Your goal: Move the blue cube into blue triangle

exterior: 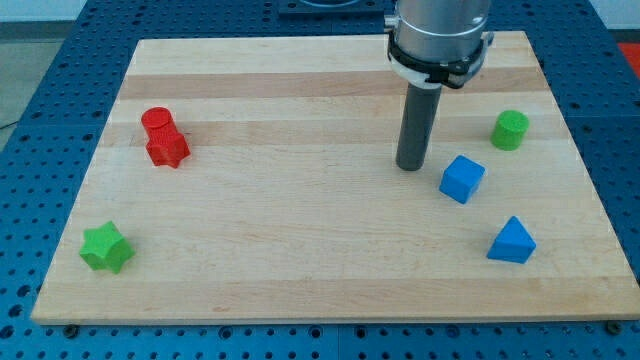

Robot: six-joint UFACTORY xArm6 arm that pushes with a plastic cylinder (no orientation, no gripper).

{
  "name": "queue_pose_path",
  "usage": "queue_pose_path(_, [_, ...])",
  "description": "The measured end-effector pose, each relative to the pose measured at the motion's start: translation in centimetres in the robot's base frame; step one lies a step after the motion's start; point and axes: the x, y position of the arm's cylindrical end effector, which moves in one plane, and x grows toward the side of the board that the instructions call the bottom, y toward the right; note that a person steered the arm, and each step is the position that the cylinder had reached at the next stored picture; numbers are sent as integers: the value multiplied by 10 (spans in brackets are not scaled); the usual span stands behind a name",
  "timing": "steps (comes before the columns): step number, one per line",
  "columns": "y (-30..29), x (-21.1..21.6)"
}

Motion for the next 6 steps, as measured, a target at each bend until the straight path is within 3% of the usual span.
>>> queue_pose_path(1, [36,1])
queue_pose_path(3, [81,54])
queue_pose_path(5, [96,46])
queue_pose_path(6, [137,37])
